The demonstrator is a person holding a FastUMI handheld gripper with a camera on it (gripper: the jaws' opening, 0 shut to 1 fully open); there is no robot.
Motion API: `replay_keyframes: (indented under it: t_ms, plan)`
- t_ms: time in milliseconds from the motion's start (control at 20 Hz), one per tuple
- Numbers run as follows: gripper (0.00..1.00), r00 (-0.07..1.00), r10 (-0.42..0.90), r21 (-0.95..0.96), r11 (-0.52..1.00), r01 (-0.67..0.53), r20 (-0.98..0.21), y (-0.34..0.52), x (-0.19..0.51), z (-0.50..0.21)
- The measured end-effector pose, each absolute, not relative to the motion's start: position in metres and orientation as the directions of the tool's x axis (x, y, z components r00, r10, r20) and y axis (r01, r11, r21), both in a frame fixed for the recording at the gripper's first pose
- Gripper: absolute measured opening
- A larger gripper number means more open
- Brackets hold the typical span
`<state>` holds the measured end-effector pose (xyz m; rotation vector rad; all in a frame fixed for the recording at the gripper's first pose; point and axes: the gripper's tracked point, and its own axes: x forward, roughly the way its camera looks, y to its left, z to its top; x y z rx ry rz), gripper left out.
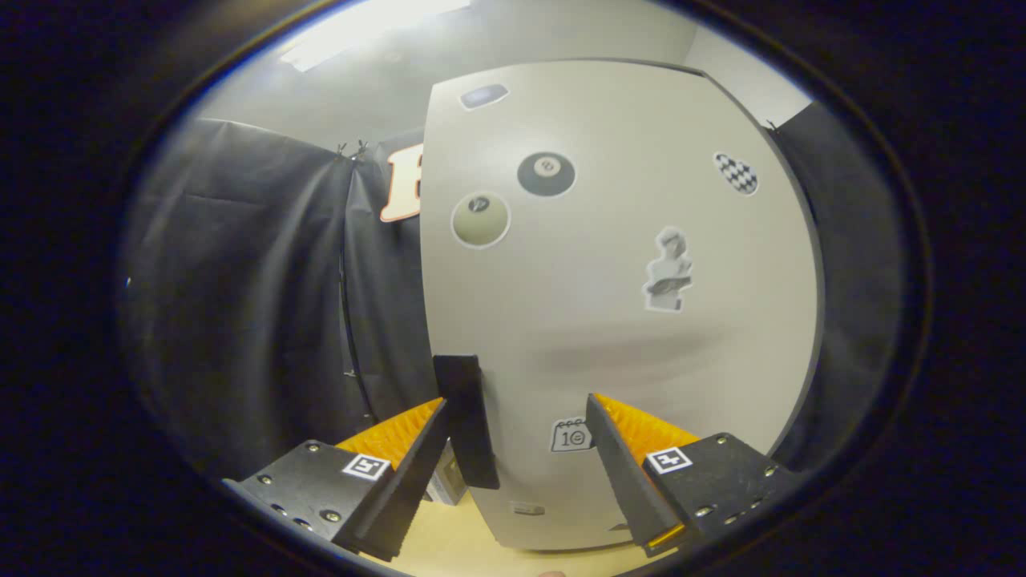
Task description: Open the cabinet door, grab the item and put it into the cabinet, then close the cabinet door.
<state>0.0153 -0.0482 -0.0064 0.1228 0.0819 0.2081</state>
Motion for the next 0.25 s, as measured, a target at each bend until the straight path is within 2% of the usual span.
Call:
replay_keyframes:
  t_ms: [250]
  plan:
    - [1.0, 0.994, 0.114, 0.109, 0.988, -0.113, -0.004, -0.119, 0.013, 0.02]
